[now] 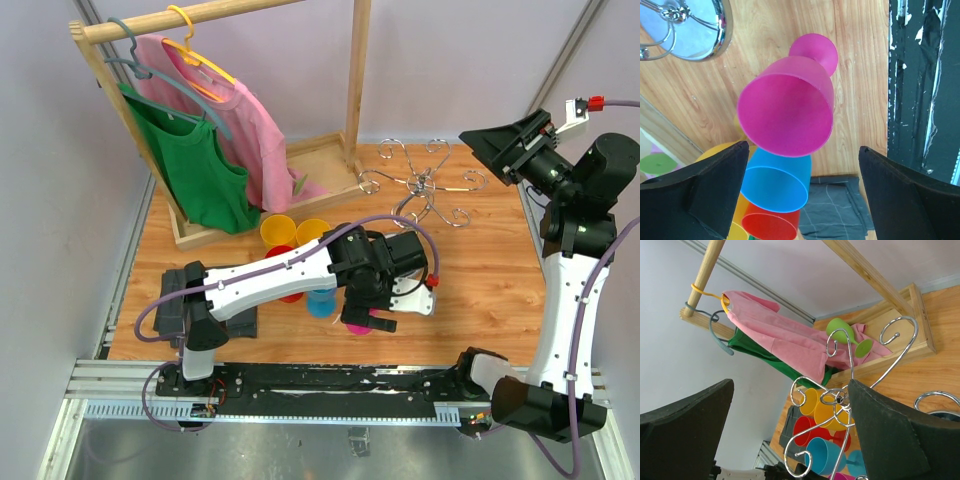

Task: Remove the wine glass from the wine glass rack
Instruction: Place the wine glass at the center of the board.

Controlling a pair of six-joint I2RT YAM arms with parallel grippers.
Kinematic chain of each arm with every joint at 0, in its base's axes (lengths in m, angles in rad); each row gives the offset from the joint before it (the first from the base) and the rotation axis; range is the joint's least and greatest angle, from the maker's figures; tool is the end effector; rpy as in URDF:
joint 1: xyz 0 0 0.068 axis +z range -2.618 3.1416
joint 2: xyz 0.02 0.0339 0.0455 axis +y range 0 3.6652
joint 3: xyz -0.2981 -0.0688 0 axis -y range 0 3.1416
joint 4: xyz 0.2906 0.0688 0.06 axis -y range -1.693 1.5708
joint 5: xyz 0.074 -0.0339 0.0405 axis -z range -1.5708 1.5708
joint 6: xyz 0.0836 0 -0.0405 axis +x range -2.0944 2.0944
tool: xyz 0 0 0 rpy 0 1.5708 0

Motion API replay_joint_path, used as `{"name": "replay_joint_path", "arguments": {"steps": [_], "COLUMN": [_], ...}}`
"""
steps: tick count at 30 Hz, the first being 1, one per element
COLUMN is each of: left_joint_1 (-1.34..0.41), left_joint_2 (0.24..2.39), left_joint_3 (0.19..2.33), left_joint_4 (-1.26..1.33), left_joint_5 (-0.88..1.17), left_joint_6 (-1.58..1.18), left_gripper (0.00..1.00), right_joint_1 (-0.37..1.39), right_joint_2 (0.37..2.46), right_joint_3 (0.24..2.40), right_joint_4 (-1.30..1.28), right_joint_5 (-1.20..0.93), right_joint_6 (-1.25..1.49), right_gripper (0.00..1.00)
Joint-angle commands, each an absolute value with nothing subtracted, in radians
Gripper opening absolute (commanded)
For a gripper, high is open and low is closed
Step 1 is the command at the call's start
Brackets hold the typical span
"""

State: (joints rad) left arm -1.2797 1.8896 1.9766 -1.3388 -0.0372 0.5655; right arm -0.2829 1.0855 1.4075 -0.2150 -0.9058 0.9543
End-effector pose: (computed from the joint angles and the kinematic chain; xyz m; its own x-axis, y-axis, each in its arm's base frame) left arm 0.1313 -0.4274 0.3320 0.2810 0.9277 -0.2459 0.9514 -0.2358 0.1979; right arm 0.2704 -0.0101 0.5395 -0.4132 0.6444 -0.6434 -0.4185 0.4932 0.7627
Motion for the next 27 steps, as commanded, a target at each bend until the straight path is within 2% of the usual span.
{"name": "replay_joint_path", "arguments": {"steps": [1,12,18,27], "left_joint_1": [-1.295,-1.295,-1.293,-1.293], "left_joint_2": [1.859,1.841,1.838,1.83], "left_joint_3": [2.033,2.034,2.111,2.149], "left_joint_4": [-1.365,-1.36,-1.338,-1.306], "left_joint_5": [-0.043,-0.061,-0.1,-0.115], "left_joint_6": [0.547,0.527,0.522,0.511], "left_gripper": [0.96,0.98,0.99,0.99], "right_joint_1": [-0.302,-0.301,-0.3,-0.241], "right_joint_2": [1.079,1.101,1.133,1.158], "right_joint_3": [1.445,1.491,1.584,1.642], "right_joint_4": [-0.243,-0.351,-0.539,-0.652], "right_joint_5": [-0.896,-0.875,-0.854,-0.796], "right_joint_6": [0.887,0.774,0.63,0.522], "right_gripper": [0.99,0.99,1.0,0.98]}}
